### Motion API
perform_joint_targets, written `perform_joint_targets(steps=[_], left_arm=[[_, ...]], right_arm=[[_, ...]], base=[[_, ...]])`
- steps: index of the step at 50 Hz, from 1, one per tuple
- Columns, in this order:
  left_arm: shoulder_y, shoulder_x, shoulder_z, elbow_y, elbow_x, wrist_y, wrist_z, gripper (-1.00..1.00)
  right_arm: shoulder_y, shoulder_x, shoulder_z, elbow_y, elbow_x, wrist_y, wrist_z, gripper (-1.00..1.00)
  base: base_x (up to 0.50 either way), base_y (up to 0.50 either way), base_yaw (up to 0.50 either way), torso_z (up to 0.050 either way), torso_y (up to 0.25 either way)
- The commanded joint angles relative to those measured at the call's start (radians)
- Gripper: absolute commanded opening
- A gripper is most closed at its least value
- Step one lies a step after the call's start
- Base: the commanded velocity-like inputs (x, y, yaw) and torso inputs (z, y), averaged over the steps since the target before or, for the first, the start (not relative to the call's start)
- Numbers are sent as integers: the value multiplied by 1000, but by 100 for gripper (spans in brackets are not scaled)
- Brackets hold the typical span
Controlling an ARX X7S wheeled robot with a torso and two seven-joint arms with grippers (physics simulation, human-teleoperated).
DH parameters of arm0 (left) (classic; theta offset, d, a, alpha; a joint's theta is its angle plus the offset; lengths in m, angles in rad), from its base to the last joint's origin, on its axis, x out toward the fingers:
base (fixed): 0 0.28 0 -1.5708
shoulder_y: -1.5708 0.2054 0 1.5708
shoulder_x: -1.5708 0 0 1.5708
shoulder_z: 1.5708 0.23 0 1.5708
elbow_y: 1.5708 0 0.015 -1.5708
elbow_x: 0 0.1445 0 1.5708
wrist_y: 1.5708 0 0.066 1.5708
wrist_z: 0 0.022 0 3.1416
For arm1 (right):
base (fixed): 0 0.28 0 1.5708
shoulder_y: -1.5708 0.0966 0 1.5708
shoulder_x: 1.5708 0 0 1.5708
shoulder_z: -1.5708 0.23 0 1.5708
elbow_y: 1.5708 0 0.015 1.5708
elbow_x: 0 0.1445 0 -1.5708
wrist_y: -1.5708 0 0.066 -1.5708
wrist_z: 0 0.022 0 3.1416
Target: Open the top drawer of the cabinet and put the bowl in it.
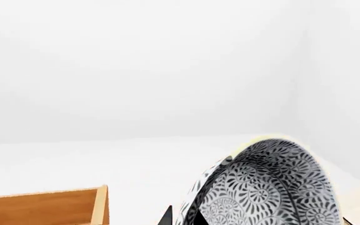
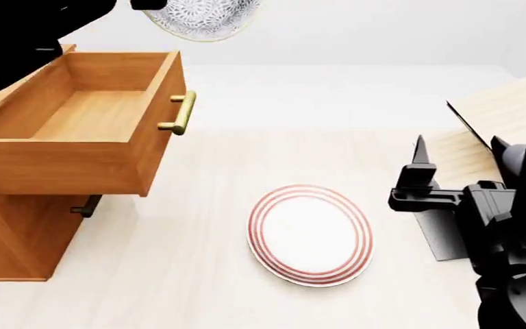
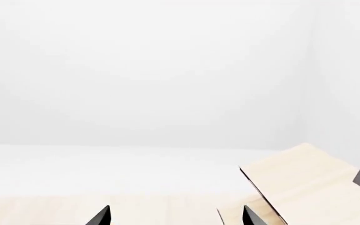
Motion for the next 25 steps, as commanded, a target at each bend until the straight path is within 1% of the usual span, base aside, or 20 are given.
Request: perform_joint_targets(steps=[1,4,14,25], left_arm=[[-42,-7,4,-179,165,64,74,-100],[-42,-7,6,-190,174,70,78,-100],[-5,-5,17,-344,294,173,148,-100],[31,-5,35,-443,362,235,198,-100]], right_arm=[[-4,0,-10,2,4,-7,6,100],[-4,1,-11,2,5,-8,8,100],[-10,0,-34,26,-4,-32,8,100],[-15,2,-49,38,-8,-46,10,100]], base=[[0,0,0,0,0],[0,0,0,0,0],[0,0,0,0,0],[0,0,0,0,1]])
